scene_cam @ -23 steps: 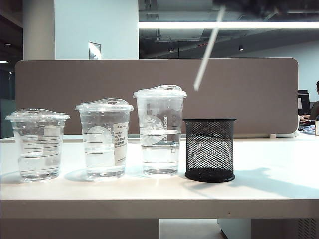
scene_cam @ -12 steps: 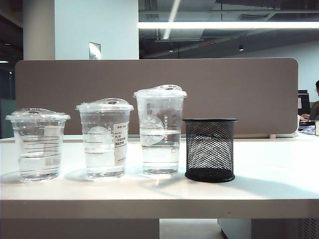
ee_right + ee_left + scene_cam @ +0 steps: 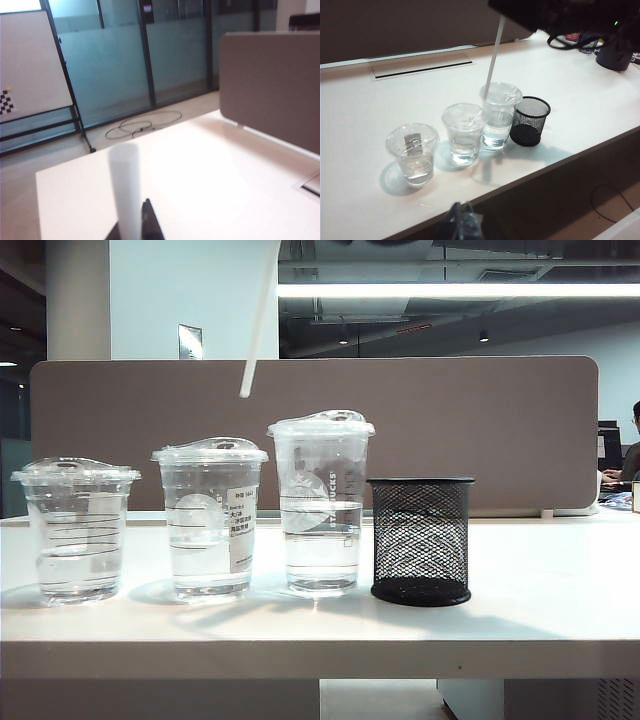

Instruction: Pick up the straw and insert it into the medium coffee cup.

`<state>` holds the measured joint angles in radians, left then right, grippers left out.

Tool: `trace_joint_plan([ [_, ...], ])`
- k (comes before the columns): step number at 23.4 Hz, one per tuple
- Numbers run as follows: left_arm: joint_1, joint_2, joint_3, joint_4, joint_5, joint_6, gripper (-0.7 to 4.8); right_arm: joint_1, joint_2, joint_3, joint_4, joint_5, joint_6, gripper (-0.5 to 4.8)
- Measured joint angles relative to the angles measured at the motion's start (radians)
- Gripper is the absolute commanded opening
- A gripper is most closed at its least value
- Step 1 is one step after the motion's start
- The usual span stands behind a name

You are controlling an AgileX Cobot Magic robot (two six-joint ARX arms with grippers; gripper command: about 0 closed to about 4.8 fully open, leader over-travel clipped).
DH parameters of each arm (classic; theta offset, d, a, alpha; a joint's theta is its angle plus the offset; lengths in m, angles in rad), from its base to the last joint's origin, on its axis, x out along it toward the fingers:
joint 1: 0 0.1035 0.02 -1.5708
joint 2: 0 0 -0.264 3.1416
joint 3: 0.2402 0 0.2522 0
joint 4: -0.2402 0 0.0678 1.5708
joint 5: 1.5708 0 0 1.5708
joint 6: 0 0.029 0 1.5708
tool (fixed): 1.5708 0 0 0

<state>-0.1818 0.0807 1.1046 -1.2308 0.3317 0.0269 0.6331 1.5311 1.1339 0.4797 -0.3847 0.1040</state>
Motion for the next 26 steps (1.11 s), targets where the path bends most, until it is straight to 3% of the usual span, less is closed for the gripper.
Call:
trace_joint_plan([
  [26,0.0,0.0,0.0,0.0,0.0,0.025,-0.01,0.037,0.091,0.0,-0.004,0.025,-0.023,0.17],
])
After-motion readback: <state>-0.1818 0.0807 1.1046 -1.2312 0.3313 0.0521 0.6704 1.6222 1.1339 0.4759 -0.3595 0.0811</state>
